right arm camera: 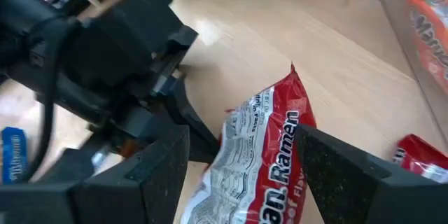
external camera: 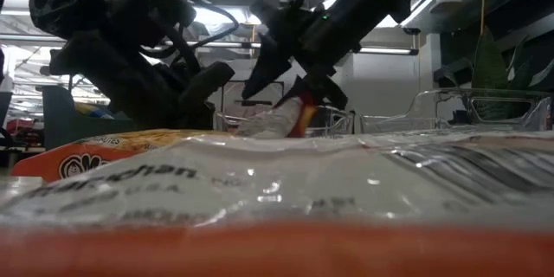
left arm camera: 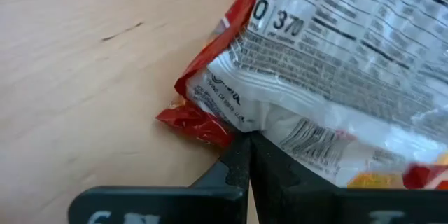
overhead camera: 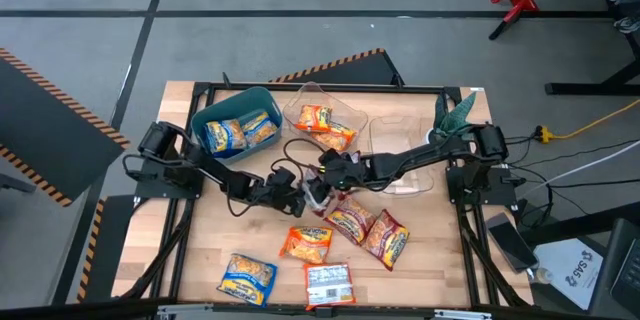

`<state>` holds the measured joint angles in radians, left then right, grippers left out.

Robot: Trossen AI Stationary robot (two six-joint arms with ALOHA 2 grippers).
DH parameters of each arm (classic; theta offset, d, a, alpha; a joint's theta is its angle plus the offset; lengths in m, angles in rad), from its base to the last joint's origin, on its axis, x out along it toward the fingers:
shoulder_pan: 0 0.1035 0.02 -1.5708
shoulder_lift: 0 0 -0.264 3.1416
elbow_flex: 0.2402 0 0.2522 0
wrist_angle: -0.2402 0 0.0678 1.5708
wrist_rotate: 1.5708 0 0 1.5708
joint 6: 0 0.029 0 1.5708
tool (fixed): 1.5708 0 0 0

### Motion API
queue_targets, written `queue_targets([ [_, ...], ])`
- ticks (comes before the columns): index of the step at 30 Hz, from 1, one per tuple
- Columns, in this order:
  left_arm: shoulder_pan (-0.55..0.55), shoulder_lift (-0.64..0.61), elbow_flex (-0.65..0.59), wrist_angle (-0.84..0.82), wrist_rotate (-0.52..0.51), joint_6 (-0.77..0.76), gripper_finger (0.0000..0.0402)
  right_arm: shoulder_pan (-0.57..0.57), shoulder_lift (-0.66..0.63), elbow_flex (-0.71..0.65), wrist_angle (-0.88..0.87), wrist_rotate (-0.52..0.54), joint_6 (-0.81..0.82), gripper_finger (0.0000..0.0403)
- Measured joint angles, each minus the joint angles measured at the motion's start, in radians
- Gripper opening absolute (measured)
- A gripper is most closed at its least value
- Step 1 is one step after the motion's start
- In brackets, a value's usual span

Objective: Sort Maruchan noodles
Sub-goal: Put the red noodle pack into the right transparent bin

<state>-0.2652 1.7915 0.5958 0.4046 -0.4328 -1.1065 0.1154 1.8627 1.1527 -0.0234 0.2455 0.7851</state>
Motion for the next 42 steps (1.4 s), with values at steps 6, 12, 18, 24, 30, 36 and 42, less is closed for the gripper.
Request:
queue_targets([
  [6, -0.005, 0.012, -0.001, 0.007, -0.001, 0.009, 0.0, 0.002, 0.0, 0.041, -0.103, 0.005, -0.015, 0.026],
  [12, -0.004, 0.013, -0.001, -0.006, 0.004, 0.0, 0.0, 0.002, -0.043, 0.098, -0.256, 0.087, -0.084, 0.026],
  [18, -0.004, 0.013, -0.001, -0.015, 0.006, -0.003, 0.0, -0.006, -0.043, 0.114, -0.277, 0.051, -0.104, 0.026],
  [24, -0.004, 0.014, -0.002, -0.019, 0.006, -0.002, 0.0, -0.006, 0.022, 0.113, -0.287, -0.01, -0.08, 0.026],
  [30, -0.004, 0.014, -0.002, -0.023, 0.006, -0.004, 0.0, -0.019, 0.044, 0.113, -0.262, -0.113, -0.049, 0.026],
  [36, -0.004, 0.014, -0.002, -0.023, 0.003, -0.004, 0.0, -0.032, 0.073, 0.114, -0.252, -0.236, -0.033, 0.0259],
  [42, -0.004, 0.015, -0.004, -0.009, -0.002, -0.005, 0.0, -0.031, 0.13, 0.114, -0.21, -0.301, -0.026, 0.0218],
])
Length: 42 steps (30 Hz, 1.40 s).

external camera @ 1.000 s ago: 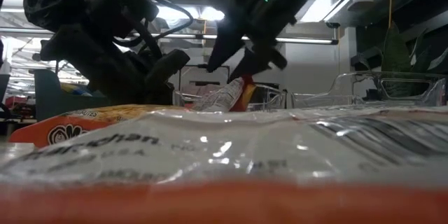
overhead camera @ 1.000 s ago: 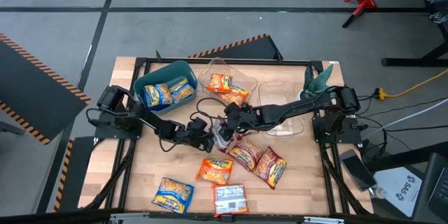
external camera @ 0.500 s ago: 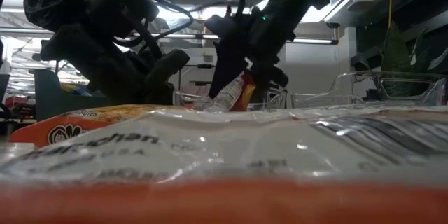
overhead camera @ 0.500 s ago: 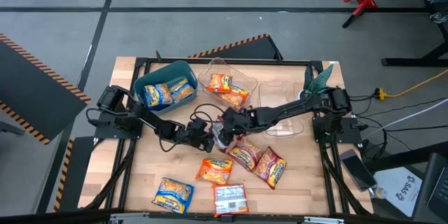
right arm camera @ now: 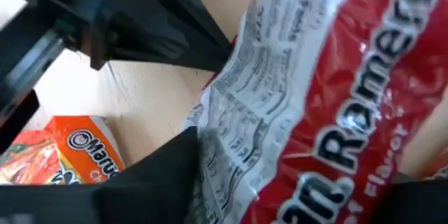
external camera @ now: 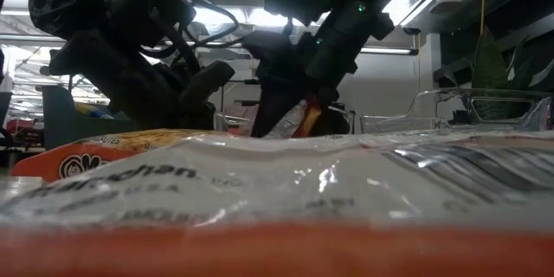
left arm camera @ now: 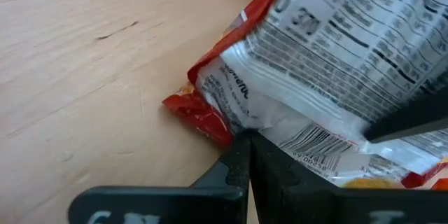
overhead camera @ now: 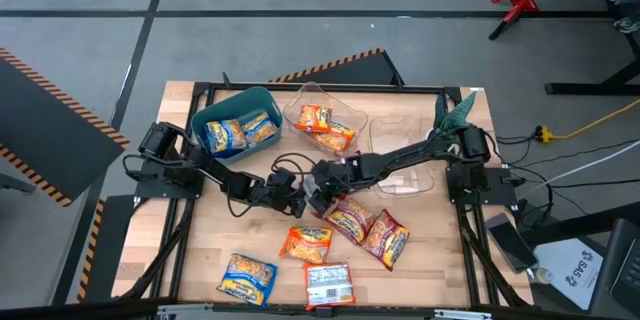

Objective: Sort Maruchan noodles
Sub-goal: Put the red noodle pack into the right transparent bin

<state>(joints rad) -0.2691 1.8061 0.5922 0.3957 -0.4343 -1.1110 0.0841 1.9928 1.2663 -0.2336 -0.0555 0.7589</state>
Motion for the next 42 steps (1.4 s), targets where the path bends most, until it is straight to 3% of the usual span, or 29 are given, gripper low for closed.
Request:
queue_targets([
  [7, 0.001, -0.02, -0.001, 0.006, 0.039, 0.014, 0.0, 0.0, -0.019, 0.001, -0.012, 0.013, -0.008, 0.0089],
  [12, 0.0, -0.095, -0.006, -0.029, 0.097, 0.005, 0.0, -0.018, -0.086, -0.002, -0.075, 0.034, -0.072, 0.0089],
  [19, 0.0, -0.233, -0.004, -0.075, 0.08, 0.013, 0.0, -0.083, -0.318, 0.0, -0.283, 0.184, -0.201, 0.0089],
  [22, 0.0, -0.268, -0.003, -0.085, 0.052, 0.018, 0.0, -0.1, -0.442, 0.0, -0.461, 0.317, -0.273, 0.0089],
  [26, 0.0, -0.268, -0.002, -0.087, 0.008, 0.019, 0.0, -0.09, -0.566, 0.0, -0.74, 0.579, -0.392, 0.0089],
  [29, 0.0, -0.267, -0.002, -0.091, 0.006, 0.02, 0.0, -0.083, -0.621, -0.003, -0.928, 0.647, -0.445, 0.0089],
  [34, 0.0, -0.266, -0.002, -0.112, -0.002, 0.021, 0.0, -0.082, -0.719, -0.107, -1.011, 0.646, -0.458, 0.0089],
  [42, 0.0, -0.266, -0.001, -0.122, -0.017, 0.021, 0.0, -0.004, -0.876, -0.395, -0.719, 0.505, -0.573, 0.0089],
])
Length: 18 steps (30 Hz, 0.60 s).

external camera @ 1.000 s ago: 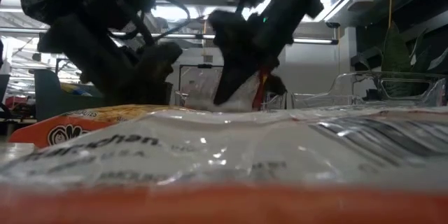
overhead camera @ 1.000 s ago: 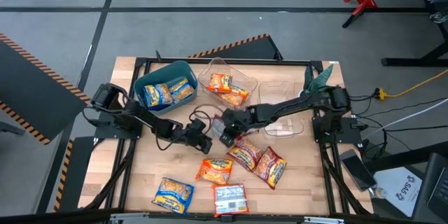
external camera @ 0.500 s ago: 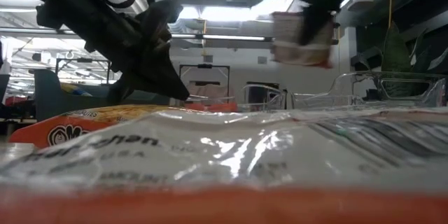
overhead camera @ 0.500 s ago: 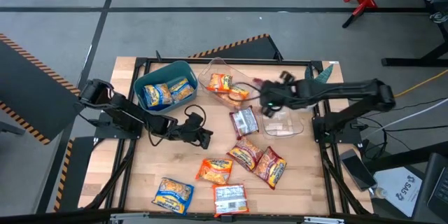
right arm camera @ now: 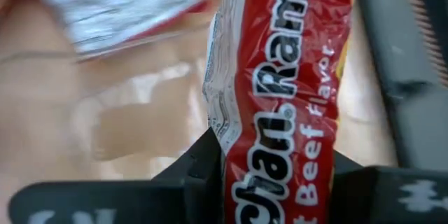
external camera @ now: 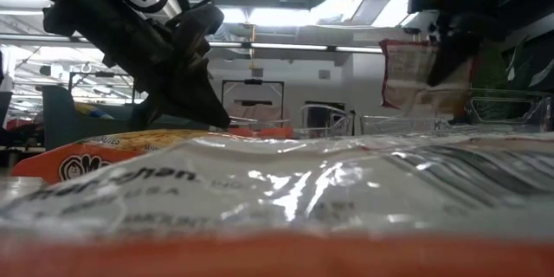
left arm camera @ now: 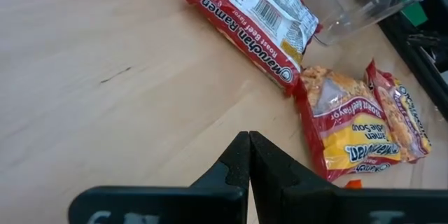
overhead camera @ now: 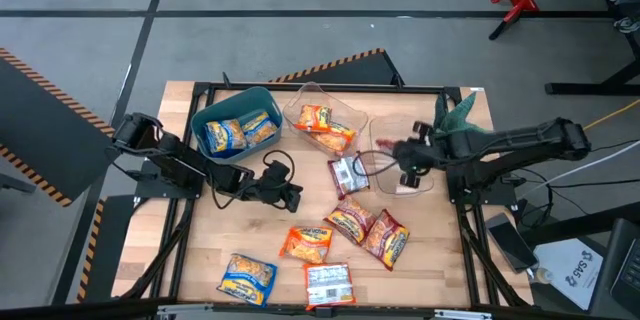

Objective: Sort Maruchan noodles
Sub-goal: Put the red noodle pack into the right transparent bin

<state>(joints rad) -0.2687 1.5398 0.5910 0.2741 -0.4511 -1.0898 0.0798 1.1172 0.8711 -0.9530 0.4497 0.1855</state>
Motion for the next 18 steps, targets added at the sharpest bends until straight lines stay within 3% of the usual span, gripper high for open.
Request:
queue_targets([
  [9, 0.0, 0.0, 0.001, -0.018, -0.007, 0.001, 0.0, 0.027, -0.002, -0.149, 0.105, -0.168, -0.072, 0.0089],
  [14, 0.0, 0.0, 0.001, -0.021, -0.011, 0.001, 0.0, 0.025, -0.001, -0.154, 0.158, -0.288, -0.153, 0.0089],
  [18, 0.0, 0.0, 0.001, -0.021, -0.011, 0.001, 0.0, 0.025, -0.001, -0.156, 0.155, -0.303, -0.161, 0.0089],
])
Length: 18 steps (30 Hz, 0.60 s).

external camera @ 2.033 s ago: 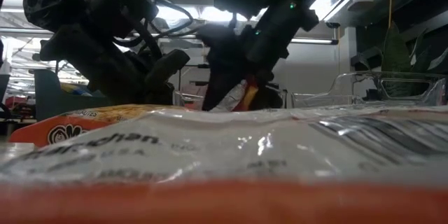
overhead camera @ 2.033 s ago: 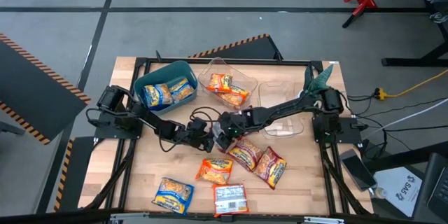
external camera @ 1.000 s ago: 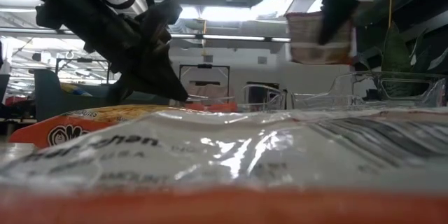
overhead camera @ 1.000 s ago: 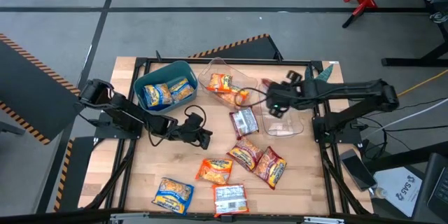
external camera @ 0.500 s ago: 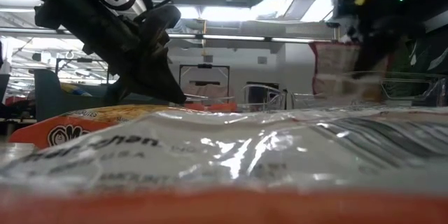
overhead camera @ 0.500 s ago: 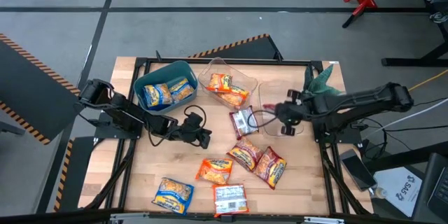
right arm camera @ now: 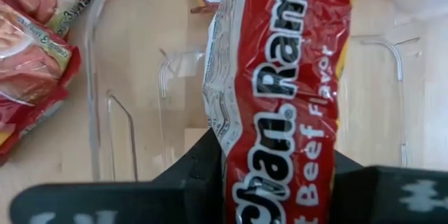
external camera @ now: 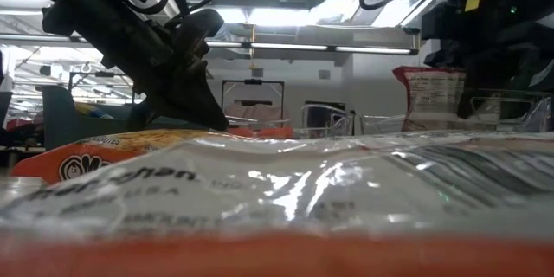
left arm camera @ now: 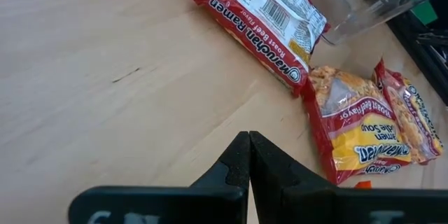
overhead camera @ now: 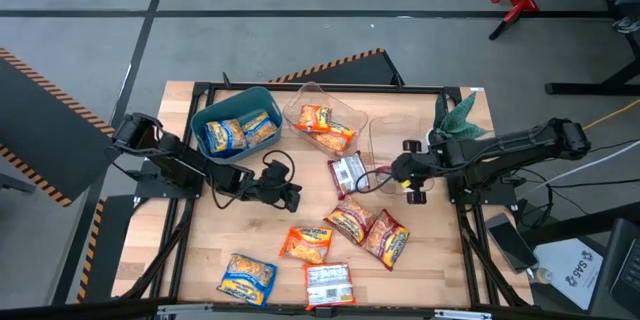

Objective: Sort Maruchan noodles
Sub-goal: Put the red noodle pack into the right transparent bin

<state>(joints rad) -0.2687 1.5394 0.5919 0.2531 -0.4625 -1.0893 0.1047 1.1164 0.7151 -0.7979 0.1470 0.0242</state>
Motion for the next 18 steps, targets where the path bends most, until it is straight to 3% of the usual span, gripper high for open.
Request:
queue_targets([
  [6, 0.0, -0.001, 0.0, 0.0, 0.0, 0.0, 0.0, 0.0, 0.006, 0.0, -0.002, -0.002, -0.008, 0.0093],
  [13, 0.0, -0.001, 0.0, 0.0, 0.003, 0.0, 0.0, 0.0, 0.037, 0.0, -0.01, -0.027, -0.018, 0.0188],
  [18, 0.0, -0.001, 0.0, 0.002, 0.006, -0.001, 0.0, 0.0, 0.041, 0.0, -0.012, -0.027, -0.018, 0.0232],
])
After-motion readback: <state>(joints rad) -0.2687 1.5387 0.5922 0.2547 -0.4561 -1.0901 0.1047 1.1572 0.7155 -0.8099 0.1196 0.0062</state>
